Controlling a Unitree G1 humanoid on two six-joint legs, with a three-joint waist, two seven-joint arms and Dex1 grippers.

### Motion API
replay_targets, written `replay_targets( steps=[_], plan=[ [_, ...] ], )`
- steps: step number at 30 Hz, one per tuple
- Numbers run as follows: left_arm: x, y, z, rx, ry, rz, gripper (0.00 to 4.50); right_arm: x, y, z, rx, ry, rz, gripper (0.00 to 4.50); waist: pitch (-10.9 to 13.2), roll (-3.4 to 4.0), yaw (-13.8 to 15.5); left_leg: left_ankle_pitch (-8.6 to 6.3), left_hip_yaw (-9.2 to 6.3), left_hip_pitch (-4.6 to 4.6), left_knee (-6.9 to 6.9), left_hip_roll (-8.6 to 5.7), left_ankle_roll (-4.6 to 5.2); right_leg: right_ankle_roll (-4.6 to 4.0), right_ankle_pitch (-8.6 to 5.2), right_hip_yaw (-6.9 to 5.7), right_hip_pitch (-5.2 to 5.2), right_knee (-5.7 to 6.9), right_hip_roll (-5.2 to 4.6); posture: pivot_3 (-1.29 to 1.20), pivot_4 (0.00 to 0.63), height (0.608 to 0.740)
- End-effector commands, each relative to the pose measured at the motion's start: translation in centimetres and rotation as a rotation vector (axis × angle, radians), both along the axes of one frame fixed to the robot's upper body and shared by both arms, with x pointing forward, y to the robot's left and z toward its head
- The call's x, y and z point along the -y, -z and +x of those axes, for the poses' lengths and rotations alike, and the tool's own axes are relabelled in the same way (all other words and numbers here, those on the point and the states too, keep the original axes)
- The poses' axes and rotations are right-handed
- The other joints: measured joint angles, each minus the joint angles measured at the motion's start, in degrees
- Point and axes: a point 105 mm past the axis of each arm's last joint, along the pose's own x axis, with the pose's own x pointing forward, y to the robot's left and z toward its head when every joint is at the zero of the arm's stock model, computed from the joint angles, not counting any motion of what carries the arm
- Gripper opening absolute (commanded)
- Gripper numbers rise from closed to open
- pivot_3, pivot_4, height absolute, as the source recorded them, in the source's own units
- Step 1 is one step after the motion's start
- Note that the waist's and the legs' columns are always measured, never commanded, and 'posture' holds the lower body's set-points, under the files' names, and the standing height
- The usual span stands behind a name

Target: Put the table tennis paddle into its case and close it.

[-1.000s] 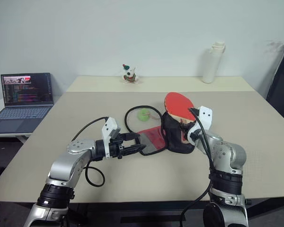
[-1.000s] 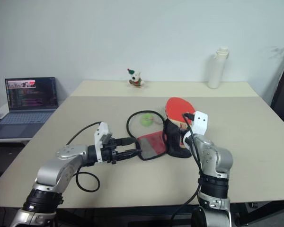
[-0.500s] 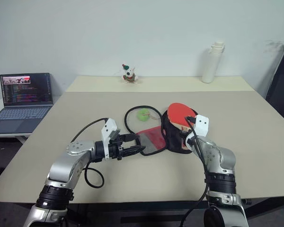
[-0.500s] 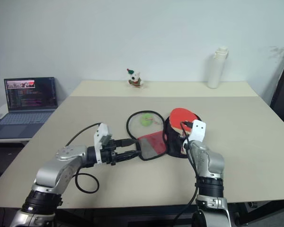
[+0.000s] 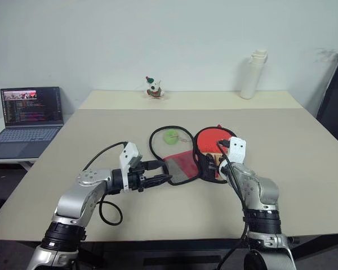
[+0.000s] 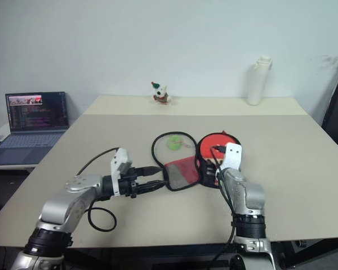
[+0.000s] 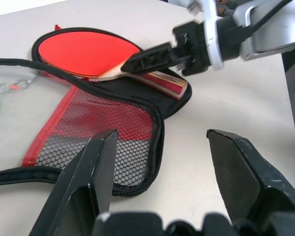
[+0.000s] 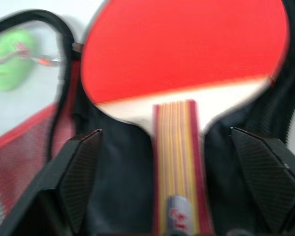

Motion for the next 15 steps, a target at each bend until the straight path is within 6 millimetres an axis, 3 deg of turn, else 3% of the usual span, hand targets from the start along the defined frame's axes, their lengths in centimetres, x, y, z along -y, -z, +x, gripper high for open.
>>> replay_targets(
  steps=[1, 6, 10, 15],
  plan=[
    [-1.1, -1.7, 0.2, 0.076, -0.048, -0.002, 3.14, -1.7, -4.6, -2.1, 0.188, -0.236, -0.055, 4.38, 0.0, 0.0, 0.03, 0.0, -0.02, 0.0, 0.0, 0.0, 0.0, 0.0, 0.0, -0.01, 0.0, -0.01, 0.0, 0.0, 0.15, 0.74],
    [-3.6, -1.3, 2.0, 0.08, -0.181, 0.042, 3.14, -0.9, -7.1, -5.5, 0.263, -0.514, -0.167, 4.38, 0.0, -0.01, 0.21, 0.0, -0.07, 0.01, 0.01, 0.02, 0.0, 0.14, -0.09, -0.08, 0.03, -0.01, 0.02, 0.0, 0.15, 0.74],
    [-5.5, 0.0, 3.7, 0.047, -0.284, 0.113, 3.14, 0.3, -8.8, -6.9, 0.288, -0.618, -0.212, 4.38, -0.01, -0.02, 0.23, 0.0, -0.08, 0.02, 0.07, 0.01, 0.0, 0.26, -0.16, -0.1, 0.07, -0.04, 0.01, 0.0, 0.15, 0.74],
    [-7.0, 1.3, 5.2, 0.021, -0.349, 0.171, 1.41, 1.3, -9.5, -7.6, 0.289, -0.666, -0.247, 4.4, -0.01, -0.03, 0.16, 0.0, -0.04, 0.04, 0.05, 0.03, 0.0, 0.26, -0.16, -0.07, 0.07, -0.03, 0.06, 0.0, 0.15, 0.74]
  ],
)
